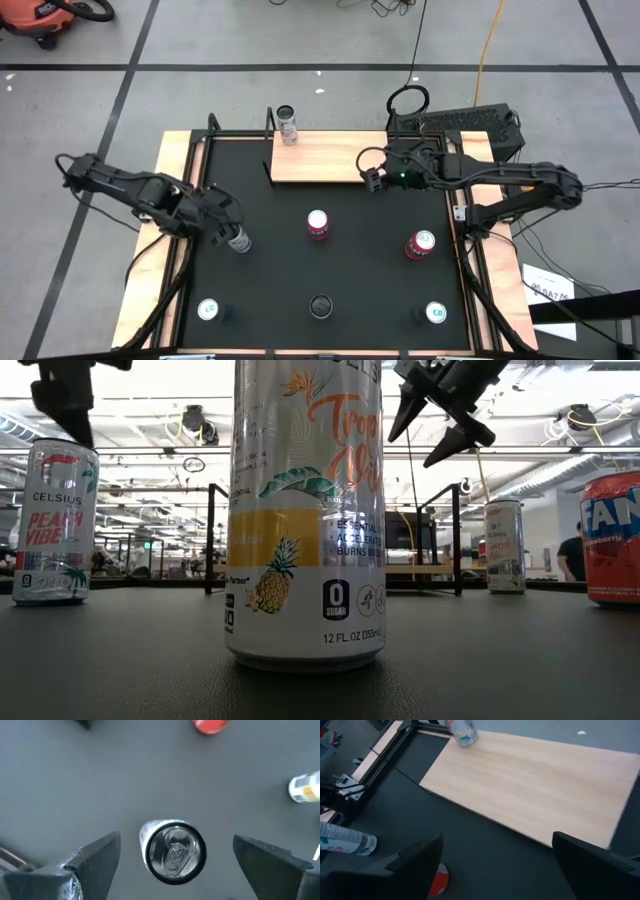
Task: Place canned beverage on shelf
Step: Put the white pink soda can aligned with the other white pink soda can on the shelf
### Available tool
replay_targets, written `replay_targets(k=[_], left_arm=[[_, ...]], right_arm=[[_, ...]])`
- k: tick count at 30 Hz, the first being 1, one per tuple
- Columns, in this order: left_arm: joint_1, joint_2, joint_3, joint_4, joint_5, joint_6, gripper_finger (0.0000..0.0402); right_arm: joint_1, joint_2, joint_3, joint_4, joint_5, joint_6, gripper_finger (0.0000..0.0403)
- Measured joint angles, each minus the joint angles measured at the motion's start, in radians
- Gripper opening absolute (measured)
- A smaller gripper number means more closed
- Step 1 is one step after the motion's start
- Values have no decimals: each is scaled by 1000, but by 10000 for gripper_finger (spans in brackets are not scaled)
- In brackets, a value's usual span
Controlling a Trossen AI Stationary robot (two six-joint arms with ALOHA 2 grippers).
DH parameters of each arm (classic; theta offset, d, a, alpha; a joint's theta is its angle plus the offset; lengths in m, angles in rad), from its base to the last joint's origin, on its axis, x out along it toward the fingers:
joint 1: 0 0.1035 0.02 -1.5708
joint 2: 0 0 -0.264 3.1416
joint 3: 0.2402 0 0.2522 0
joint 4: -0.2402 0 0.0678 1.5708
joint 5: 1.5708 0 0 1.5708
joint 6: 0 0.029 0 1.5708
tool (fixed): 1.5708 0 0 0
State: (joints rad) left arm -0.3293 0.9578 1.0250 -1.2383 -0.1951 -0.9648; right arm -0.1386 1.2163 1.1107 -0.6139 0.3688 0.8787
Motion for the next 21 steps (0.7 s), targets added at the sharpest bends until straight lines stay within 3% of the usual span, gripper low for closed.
replay_targets(k=[17, 21], left_arm=[[-53, 139, -105, 4, -7, -104, 381], [-53, 149, -105, 6, -13, -104, 361]], right_arm=[[10, 31, 0, 13, -4, 26, 364], [10, 31, 0, 12, -5, 26, 364]])
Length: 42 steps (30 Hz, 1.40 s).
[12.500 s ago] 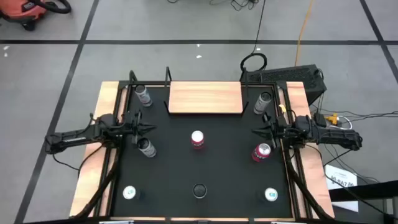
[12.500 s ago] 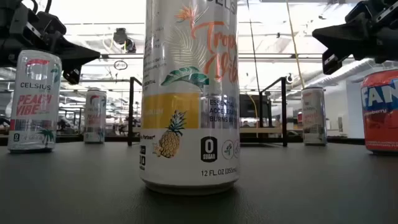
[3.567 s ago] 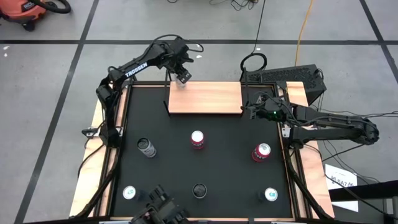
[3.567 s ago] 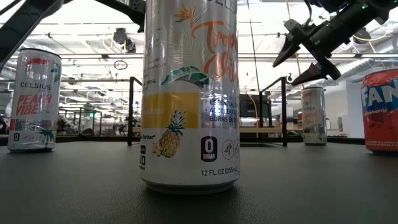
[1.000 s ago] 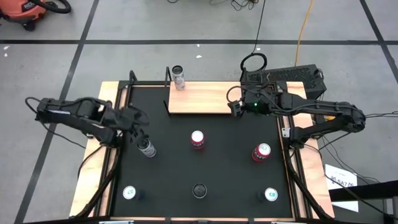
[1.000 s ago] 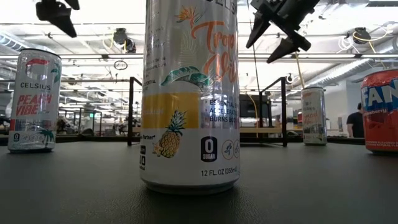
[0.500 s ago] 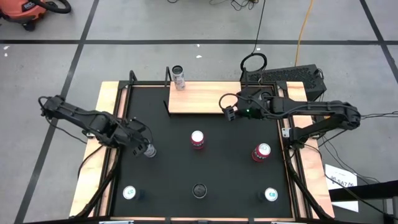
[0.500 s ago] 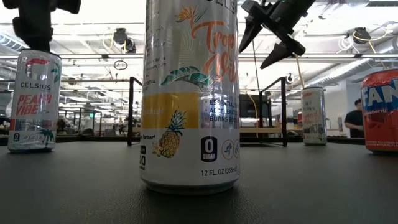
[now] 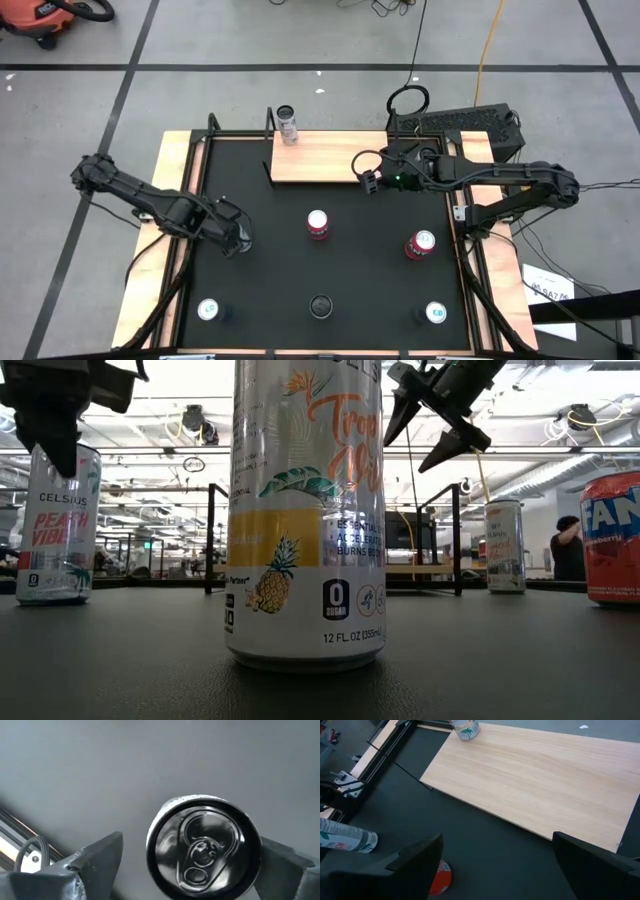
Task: Place canned beverage on shelf
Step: Put the white pink soda can aligned with the other white pink soda can on the shelf
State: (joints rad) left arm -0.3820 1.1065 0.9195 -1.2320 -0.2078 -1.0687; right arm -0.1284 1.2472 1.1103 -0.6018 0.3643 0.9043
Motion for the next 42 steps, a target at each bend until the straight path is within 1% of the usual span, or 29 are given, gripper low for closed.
replay_targets(k=[10, 13, 15, 19, 25, 29, 34, 37, 42], left_arm=[[0, 0, 0, -1, -4, 8, 264], [0, 0, 0, 0, -4, 30, 247], [3, 0, 5, 0, -2, 60, 245], [37, 2, 53, -2, 19, 215, 247], [131, 1, 157, 9, 98, 469, 247], [197, 1, 221, 53, 126, 630, 247], [270, 5, 286, 156, 160, 843, 247], [316, 33, 335, 181, 162, 945, 247], [403, 137, 436, 173, 182, 1056, 247]], right_arm=[[0, 0, 0, 0, -1, -7, 364], [0, 0, 0, 0, -1, -7, 364], [0, 0, 0, 0, -3, -7, 364], [0, 0, 0, 0, -3, -8, 364], [0, 0, 0, 0, -4, -31, 364], [0, -9, 0, -1, -4, -47, 364], [0, -25, 0, -2, -4, -63, 364], [0, -36, 0, -3, -4, -76, 364], [0, -51, -1, -22, -4, -82, 364]])
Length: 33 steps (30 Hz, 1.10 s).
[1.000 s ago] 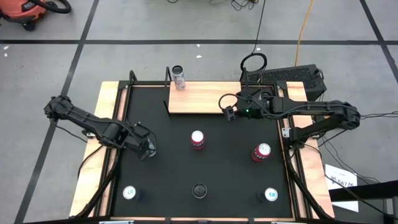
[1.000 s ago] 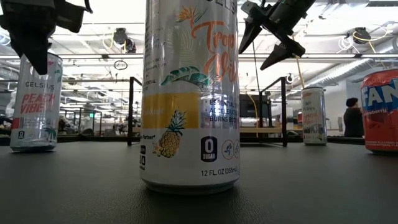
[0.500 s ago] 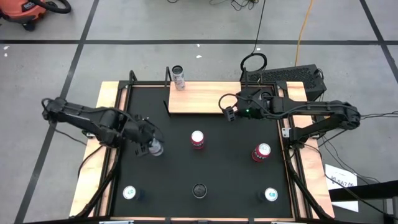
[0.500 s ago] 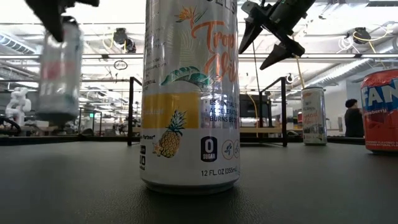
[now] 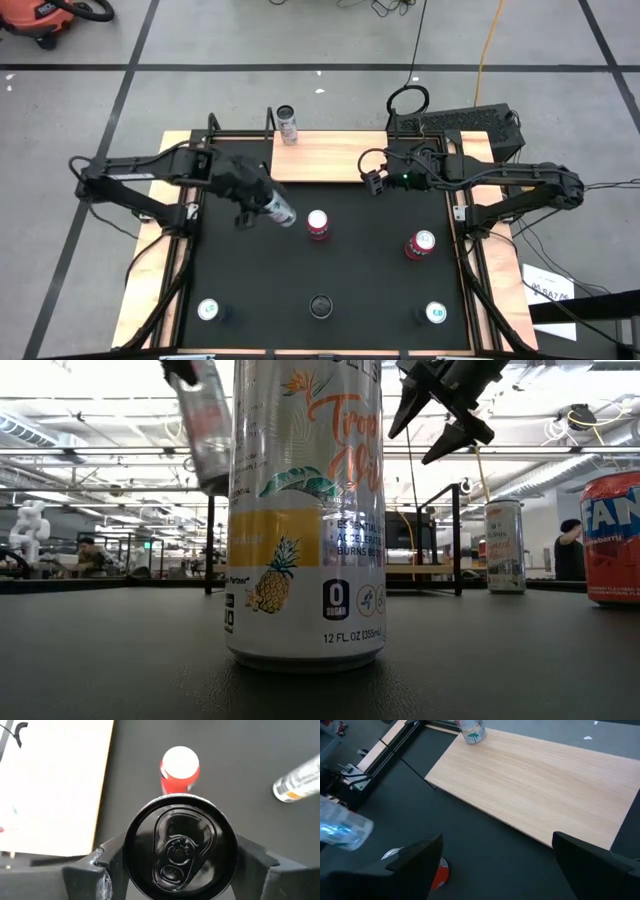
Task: Place canned beverage on shelf
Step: Put the white pink soda can aligned with the other white pink soda can on the shelf
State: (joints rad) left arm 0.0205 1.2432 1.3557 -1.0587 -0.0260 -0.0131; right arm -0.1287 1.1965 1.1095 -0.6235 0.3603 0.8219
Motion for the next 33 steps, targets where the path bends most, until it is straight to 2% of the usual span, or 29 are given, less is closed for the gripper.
replay_targets(k=[6, 13, 21, 33], left_arm=[[99, 137, 129, -26, 5, 100, 247], [259, 275, 258, -57, -40, 203, 247], [429, 388, 279, -62, -47, 285, 247], [530, 460, 279, -48, -81, 370, 247]], right_arm=[[0, -4, 0, -37, 0, -5, 364], [0, -4, 0, -67, 0, -18, 364], [0, -4, 0, -77, 0, -27, 364], [-30, -4, 0, -77, 3, -54, 364]])
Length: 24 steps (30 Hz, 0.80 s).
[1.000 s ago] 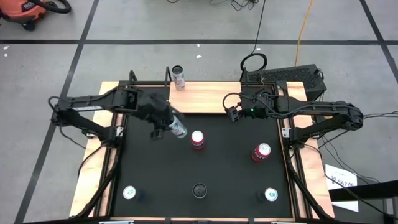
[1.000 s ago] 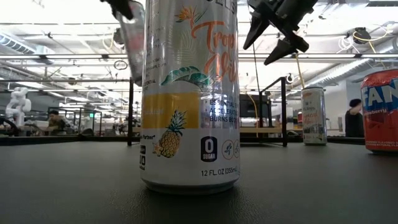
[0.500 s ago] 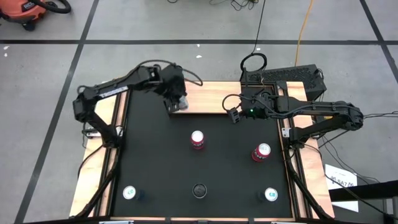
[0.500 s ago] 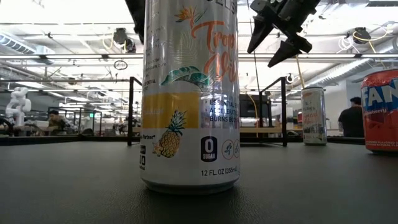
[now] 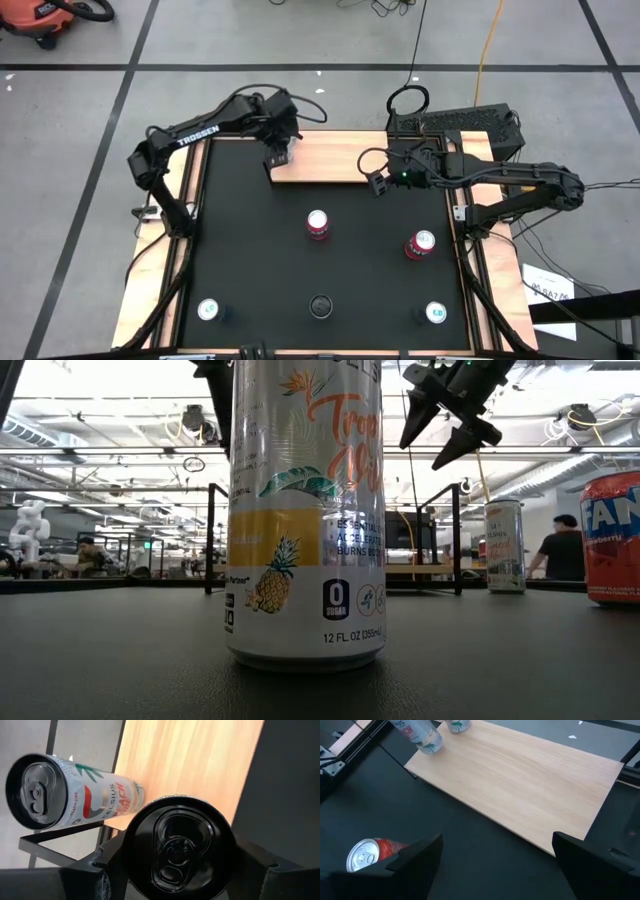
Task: Place canned beverage on shelf
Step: Put the white pink soda can aligned with the other white pink soda can on the shelf
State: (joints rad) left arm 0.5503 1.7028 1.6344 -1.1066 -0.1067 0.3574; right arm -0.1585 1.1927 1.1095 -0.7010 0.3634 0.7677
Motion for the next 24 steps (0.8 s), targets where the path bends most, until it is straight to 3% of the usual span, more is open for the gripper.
replay_targets(k=[16, 24], left_arm=[[23, 42, 3, 3, 52, 14, 247], [57, 43, 2, 12, 67, -63, 256]], right_arm=[[-11, 0, 0, 0, 0, 5, 364], [-10, 0, 0, 0, 0, 17, 364]])
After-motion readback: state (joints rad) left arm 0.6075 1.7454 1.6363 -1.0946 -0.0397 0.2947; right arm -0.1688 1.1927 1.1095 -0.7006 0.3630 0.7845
